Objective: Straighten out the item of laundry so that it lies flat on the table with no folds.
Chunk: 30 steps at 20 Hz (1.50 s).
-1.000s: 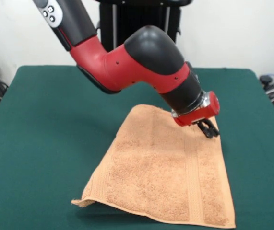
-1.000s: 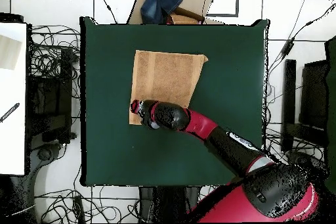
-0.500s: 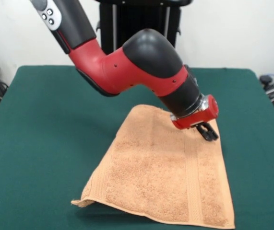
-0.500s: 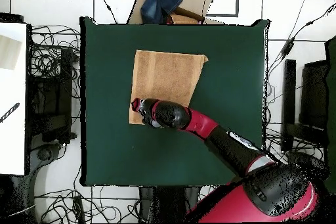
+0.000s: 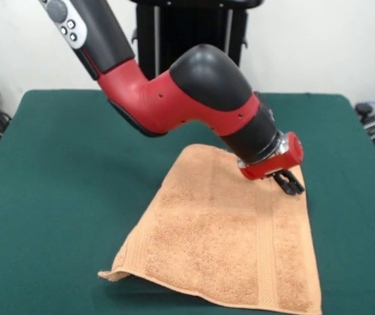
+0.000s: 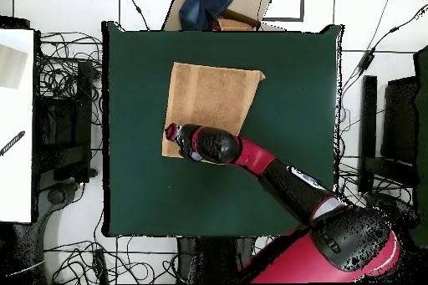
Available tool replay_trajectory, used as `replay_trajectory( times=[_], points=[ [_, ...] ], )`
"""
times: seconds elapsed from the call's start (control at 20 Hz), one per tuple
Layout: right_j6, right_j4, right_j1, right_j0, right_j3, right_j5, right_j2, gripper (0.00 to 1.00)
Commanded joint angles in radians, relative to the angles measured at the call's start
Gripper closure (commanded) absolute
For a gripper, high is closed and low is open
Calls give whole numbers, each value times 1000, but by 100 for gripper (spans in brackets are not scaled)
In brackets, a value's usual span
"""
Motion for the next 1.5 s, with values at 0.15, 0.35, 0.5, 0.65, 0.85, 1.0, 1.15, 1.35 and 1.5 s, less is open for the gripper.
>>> replay_trajectory(
  times=[0.15,0.35,0.5,0.65,0.85,1.0,1.15,1.35,1.5],
  points=[
    [-54,-87,232,74,-217,-116,60,100],
    [-19,-92,219,88,-200,-139,55,100],
    [-6,-90,211,92,-197,-137,52,100],
    [4,-89,203,93,-190,-136,53,100],
    [5,-88,198,90,-185,-129,54,100],
    [-1,-86,199,89,-185,-123,55,100],
    [-5,-85,201,89,-191,-117,54,100],
    [0,-80,187,91,-190,-109,53,100],
    [47,-59,99,106,-147,-97,37,100]
  ],
)
